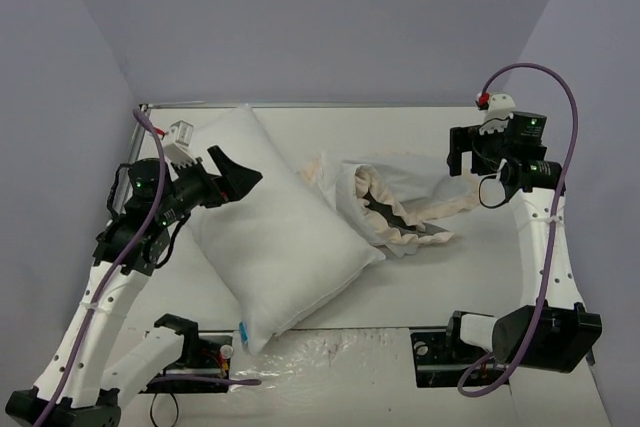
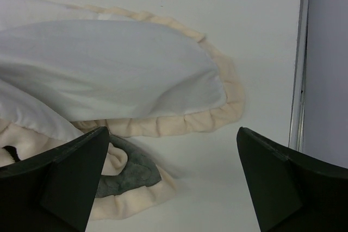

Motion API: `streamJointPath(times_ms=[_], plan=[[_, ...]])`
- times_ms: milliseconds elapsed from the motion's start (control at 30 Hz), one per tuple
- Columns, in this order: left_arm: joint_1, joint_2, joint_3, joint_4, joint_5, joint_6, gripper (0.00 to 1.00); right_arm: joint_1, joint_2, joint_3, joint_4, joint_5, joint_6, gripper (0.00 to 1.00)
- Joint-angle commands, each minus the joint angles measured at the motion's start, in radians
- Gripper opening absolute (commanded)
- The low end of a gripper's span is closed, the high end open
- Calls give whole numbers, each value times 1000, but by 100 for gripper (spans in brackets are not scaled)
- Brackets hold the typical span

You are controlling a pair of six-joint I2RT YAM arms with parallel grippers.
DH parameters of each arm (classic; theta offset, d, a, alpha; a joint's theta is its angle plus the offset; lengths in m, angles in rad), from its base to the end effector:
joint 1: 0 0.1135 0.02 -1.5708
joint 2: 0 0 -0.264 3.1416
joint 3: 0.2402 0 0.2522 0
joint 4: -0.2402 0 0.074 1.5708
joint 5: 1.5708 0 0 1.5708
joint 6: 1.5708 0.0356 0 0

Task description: Remove the pillowcase from the pillow

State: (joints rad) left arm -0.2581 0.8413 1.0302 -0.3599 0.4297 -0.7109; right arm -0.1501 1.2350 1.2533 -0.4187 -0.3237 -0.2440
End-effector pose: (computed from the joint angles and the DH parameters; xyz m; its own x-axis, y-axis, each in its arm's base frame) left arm 0.1685 -0.0598 0.3971 -0.5351 -0.4723 -0.7005 0.3693 0.6150 -0.6967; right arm 0.2746 -0.0301 0.3852 -0.3383 -0.1805 -0.9236 -0.2366 0.9662 -0.1022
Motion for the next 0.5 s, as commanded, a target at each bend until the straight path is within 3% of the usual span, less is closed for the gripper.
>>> streamJointPath(times_ms=[0, 133, 467], plan=[[-29, 7, -10, 47, -60, 36, 94, -8, -54, 9, -2, 124, 90, 100], [-29, 2, -12, 45, -63, 56, 94, -8, -65, 26, -2, 179, 117, 100], [-29, -47, -38, 19, -88, 70, 94, -9, -68, 48, 15, 126, 83, 100]])
